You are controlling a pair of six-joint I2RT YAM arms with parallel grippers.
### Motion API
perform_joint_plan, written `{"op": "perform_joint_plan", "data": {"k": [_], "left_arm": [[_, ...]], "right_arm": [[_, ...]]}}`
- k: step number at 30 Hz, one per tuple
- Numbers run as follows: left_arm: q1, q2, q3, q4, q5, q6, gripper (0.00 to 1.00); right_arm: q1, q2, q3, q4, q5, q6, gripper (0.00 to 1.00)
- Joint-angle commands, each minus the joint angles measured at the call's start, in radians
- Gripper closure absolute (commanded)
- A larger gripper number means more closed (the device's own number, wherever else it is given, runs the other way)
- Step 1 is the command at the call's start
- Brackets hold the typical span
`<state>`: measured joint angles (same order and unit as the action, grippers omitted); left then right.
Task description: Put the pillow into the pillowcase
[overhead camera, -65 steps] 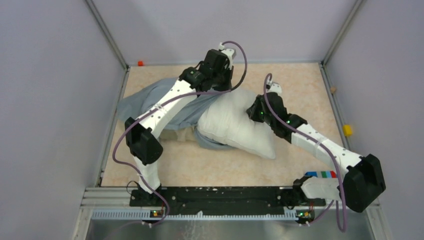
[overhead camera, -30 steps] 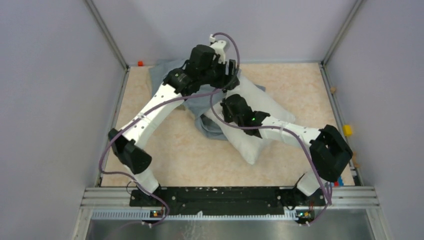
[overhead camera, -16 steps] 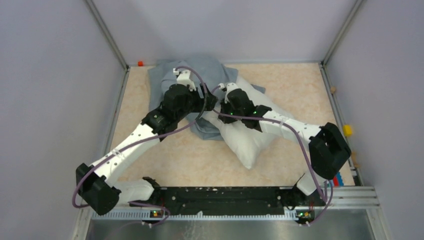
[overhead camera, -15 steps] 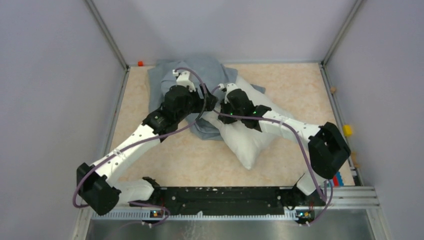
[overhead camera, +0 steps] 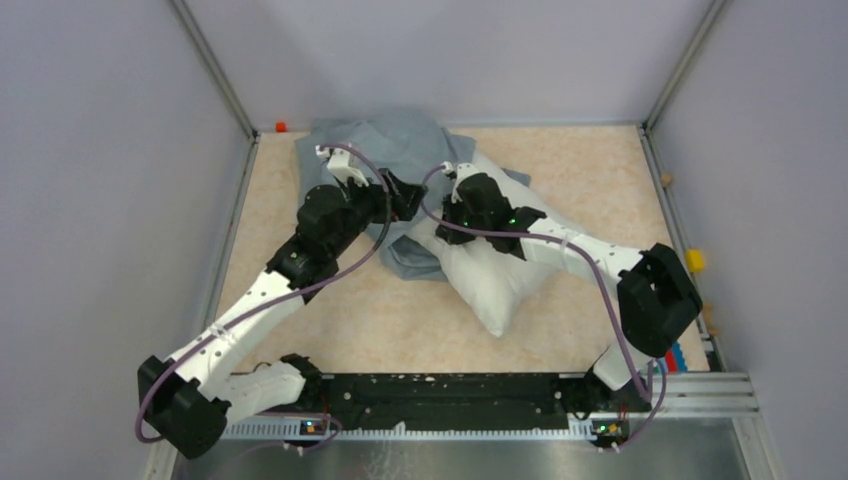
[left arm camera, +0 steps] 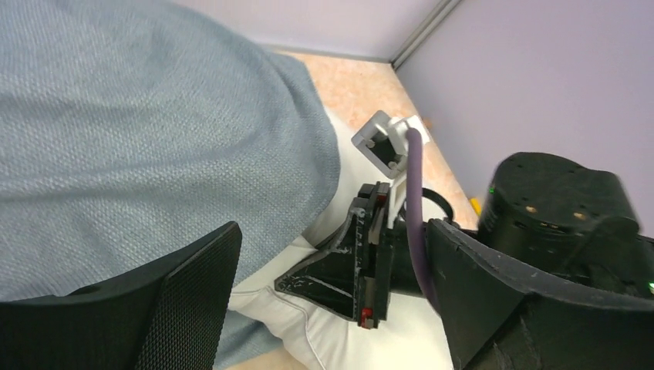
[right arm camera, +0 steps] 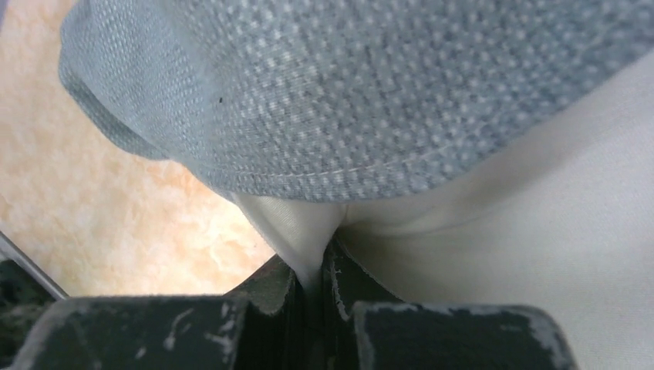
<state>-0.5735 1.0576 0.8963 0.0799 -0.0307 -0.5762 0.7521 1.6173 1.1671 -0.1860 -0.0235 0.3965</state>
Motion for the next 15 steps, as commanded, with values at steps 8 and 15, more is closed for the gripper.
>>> {"op": "perform_joint_plan", "data": {"k": [8, 15], "left_arm": [[0.024, -0.080, 0.110, -0.132, 0.025, 0.063, 0.04], [0.025, -0.192, 0.056, -0.329, -0.334, -0.015, 0.04]], "right_arm": [[-0.073, 0.051, 0.037, 0.106, -0.048, 0.160, 1.00], [-0.178, 0.039, 0.070, 0.136, -0.216, 0.294, 1.00]]}}
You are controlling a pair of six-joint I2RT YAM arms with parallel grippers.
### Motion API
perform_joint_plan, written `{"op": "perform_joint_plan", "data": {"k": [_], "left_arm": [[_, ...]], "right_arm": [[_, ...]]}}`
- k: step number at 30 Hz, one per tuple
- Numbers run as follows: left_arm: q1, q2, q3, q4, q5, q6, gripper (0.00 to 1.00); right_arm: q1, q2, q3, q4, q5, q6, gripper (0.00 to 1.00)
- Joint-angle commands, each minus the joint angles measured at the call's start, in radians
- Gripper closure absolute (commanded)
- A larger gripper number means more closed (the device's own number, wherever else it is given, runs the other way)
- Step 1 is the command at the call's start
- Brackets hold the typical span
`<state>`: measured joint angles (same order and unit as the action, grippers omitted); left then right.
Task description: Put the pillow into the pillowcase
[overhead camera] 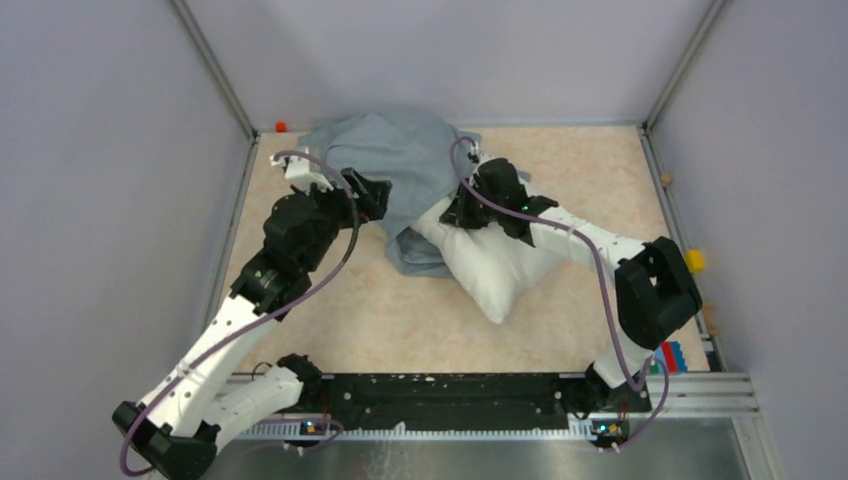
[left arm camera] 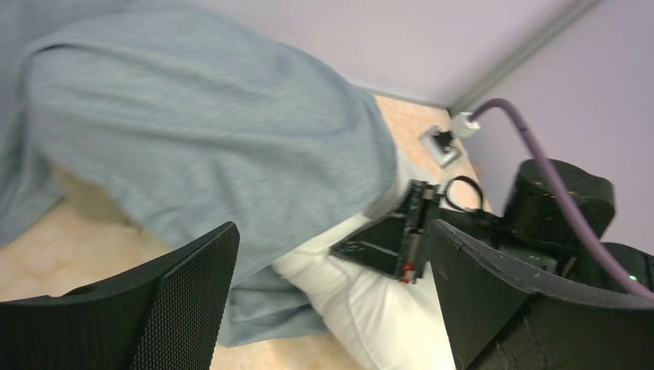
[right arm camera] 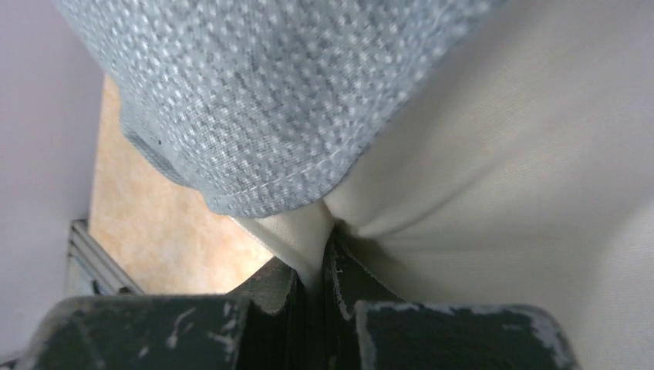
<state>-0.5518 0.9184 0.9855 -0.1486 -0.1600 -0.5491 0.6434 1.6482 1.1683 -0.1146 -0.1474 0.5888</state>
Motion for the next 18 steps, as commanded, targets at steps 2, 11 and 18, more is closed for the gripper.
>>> {"op": "perform_joint_plan", "data": {"k": [2, 11, 18], "left_arm": [[0.003, -0.050, -0.058, -0.123, -0.227, -0.065, 0.05], [0.027, 0.121, -0.240, 0.049, -0.188, -0.100, 0.19], [0.062, 0.265, -0.284, 0.408, -0.051, -0.048, 0.21]], "right_arm": [[-0.073, 0.005, 0.091, 0.049, -0.096, 0.099, 1.00], [-0.073, -0.024, 0.163, 0.008, -0.109, 0.097, 1.00], [-0.073, -0.024, 0.184, -0.009, -0.112, 0.093, 1.00]]}}
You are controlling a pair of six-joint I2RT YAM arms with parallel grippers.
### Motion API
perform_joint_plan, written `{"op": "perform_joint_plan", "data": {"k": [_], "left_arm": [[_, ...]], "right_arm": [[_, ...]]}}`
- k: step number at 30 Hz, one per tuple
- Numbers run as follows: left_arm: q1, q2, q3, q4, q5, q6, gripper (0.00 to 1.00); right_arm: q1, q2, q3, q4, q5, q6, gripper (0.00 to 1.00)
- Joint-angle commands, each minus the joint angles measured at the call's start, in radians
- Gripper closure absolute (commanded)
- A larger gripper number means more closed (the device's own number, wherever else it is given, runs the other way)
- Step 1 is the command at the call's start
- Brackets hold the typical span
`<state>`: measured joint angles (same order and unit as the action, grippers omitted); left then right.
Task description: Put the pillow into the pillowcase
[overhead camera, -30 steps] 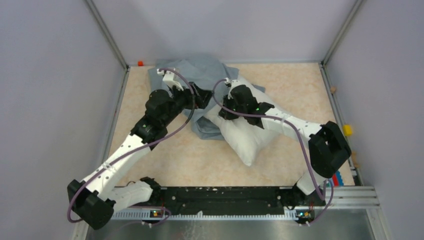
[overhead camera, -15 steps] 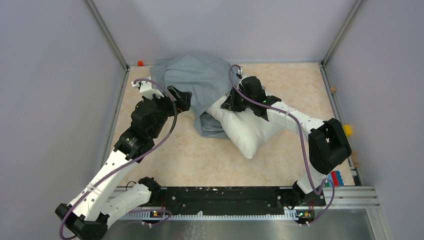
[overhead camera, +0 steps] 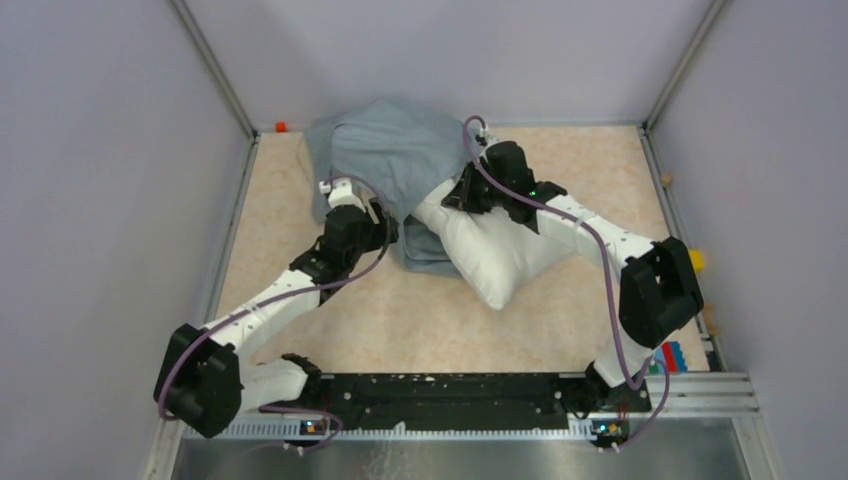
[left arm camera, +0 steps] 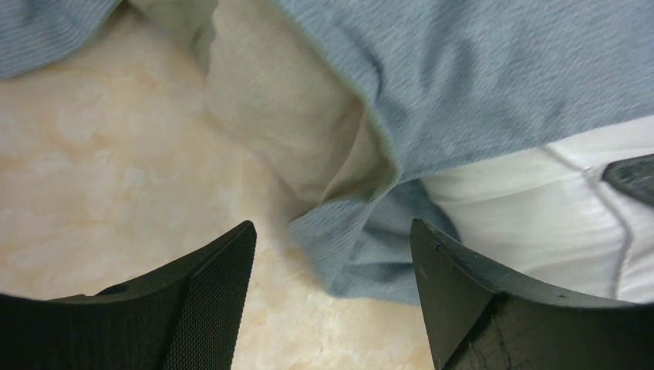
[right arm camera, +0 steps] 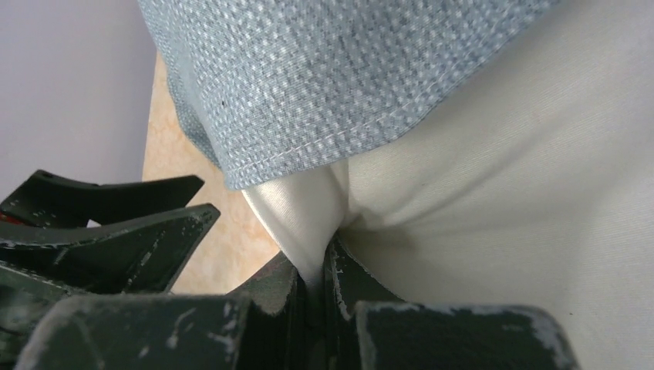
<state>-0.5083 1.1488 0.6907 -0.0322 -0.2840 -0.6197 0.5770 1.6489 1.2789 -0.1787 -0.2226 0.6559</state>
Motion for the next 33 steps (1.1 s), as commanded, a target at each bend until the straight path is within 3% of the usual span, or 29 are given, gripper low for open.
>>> {"op": "perform_joint_plan", "data": {"k": [1, 5, 13, 16, 18, 22, 27, 30, 33], "left_arm": [[0.021, 0.047, 0.009, 0.320, 0.091, 0.023, 0.23], [0.023, 0.104, 0.032, 0.338, 0.098, 0.025, 0.32], [0.054, 0.215, 0.063, 0.348, 0.061, 0.024, 0.63], [0.052, 0.220, 0.130, 0.323, 0.142, 0.071, 0.88], [0.040, 0.207, 0.199, 0.268, 0.205, 0.103, 0.99], [-0.050, 0.211, 0.434, 0.025, 0.324, 0.179, 1.00], [-0.257, 0.239, 0.776, -0.269, 0.359, 0.242, 1.00], [-0.301, 0.253, 0.902, -0.316, 0.414, 0.230, 1.00], [-0.296, 0.253, 0.924, -0.317, 0.396, 0.224, 1.00]], "right_arm": [[-0.006, -0.026, 0.073, 0.054, -0.036, 0.024, 1.00], [-0.006, -0.026, 0.070, 0.054, -0.037, 0.024, 1.00], [-0.006, -0.042, 0.081, 0.039, -0.035, 0.022, 1.00], [-0.006, -0.049, 0.094, 0.024, -0.027, 0.015, 1.00], [-0.006, -0.060, 0.101, 0.015, -0.016, 0.012, 1.00], [-0.006, -0.076, 0.129, 0.001, -0.008, 0.017, 1.00], [-0.006, -0.085, 0.222, -0.008, -0.009, 0.050, 1.00], [-0.006, -0.081, 0.280, -0.013, 0.004, 0.092, 1.00], [-0.012, -0.085, 0.284, -0.025, 0.087, 0.160, 1.00]]}}
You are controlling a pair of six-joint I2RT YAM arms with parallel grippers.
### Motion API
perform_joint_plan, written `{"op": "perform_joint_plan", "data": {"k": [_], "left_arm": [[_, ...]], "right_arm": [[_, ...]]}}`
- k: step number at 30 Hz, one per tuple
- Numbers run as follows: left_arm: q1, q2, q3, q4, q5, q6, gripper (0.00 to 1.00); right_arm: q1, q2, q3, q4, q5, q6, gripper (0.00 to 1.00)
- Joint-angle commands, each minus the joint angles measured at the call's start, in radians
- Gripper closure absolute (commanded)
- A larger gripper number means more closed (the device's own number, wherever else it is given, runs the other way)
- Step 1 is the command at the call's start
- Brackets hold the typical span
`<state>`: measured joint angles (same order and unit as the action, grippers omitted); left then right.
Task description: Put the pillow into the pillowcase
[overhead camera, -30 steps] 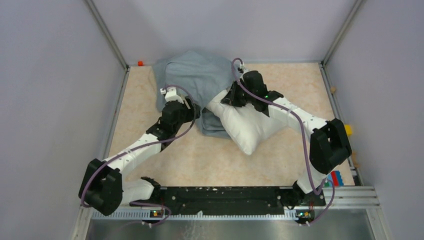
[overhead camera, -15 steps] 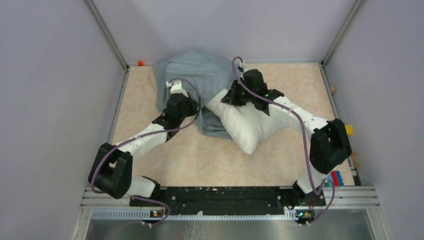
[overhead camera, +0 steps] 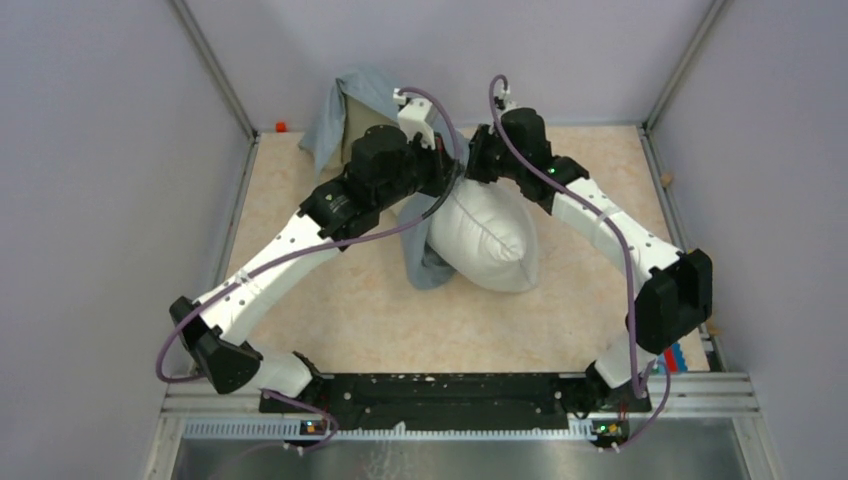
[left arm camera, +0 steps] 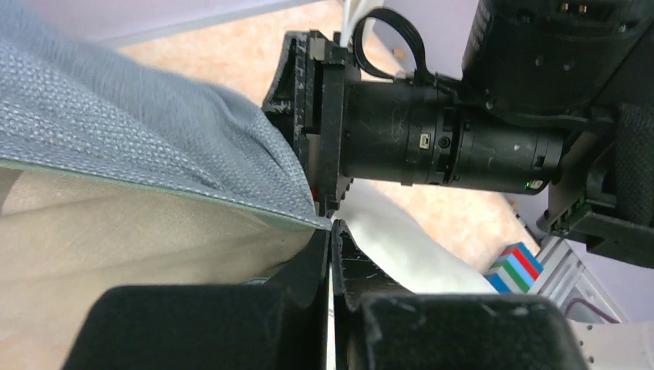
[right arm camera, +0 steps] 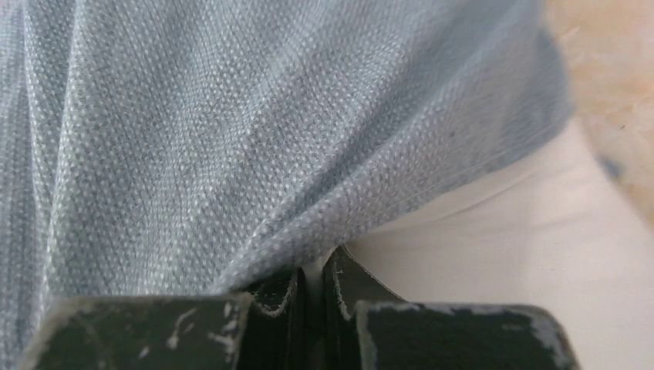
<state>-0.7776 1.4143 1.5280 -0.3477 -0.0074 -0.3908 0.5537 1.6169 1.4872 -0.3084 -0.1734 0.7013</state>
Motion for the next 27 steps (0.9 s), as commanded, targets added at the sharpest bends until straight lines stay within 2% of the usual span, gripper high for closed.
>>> {"op": "perform_joint_plan", "data": {"k": [1, 5, 9, 10, 11, 12, 15, 19, 23, 27], "left_arm": [[-0.016, 0.003, 0.102, -0.016, 0.119, -0.008, 1.00], [0.008, 0.046, 0.172, -0.067, 0.142, -0.023, 1.00], [0.013, 0.102, 0.253, -0.131, 0.115, -0.023, 1.00], [0.023, 0.118, 0.263, -0.151, 0.105, -0.031, 1.00], [0.038, 0.128, 0.256, -0.156, 0.103, -0.042, 1.00], [0.057, 0.131, 0.234, -0.149, 0.107, -0.058, 1.00], [0.134, 0.124, 0.116, -0.075, 0.167, -0.121, 1.00], [0.177, 0.124, 0.051, 0.008, 0.188, -0.160, 1.00], [0.196, 0.156, 0.056, 0.028, 0.202, -0.163, 1.00], [0.209, 0.191, 0.071, 0.033, 0.212, -0.160, 1.00]], "right_arm": [[0.005, -0.057, 0.056, 0.113, 0.048, 0.152, 1.00], [-0.005, -0.090, -0.068, 0.210, 0.049, 0.271, 1.00], [-0.024, -0.033, -0.051, 0.190, -0.027, 0.265, 1.00], [-0.033, -0.031, -0.050, 0.181, -0.039, 0.246, 0.94], [-0.042, -0.034, -0.049, 0.170, -0.045, 0.218, 0.82], [-0.052, -0.039, -0.036, 0.152, -0.050, 0.180, 0.66], [-0.085, -0.050, 0.052, 0.001, -0.039, 0.058, 0.49], [-0.107, -0.093, 0.186, -0.133, 0.012, -0.075, 0.37], [-0.107, -0.116, 0.298, -0.270, 0.057, -0.186, 0.34], [-0.107, -0.219, 0.286, -0.366, 0.142, -0.290, 0.28]]}}
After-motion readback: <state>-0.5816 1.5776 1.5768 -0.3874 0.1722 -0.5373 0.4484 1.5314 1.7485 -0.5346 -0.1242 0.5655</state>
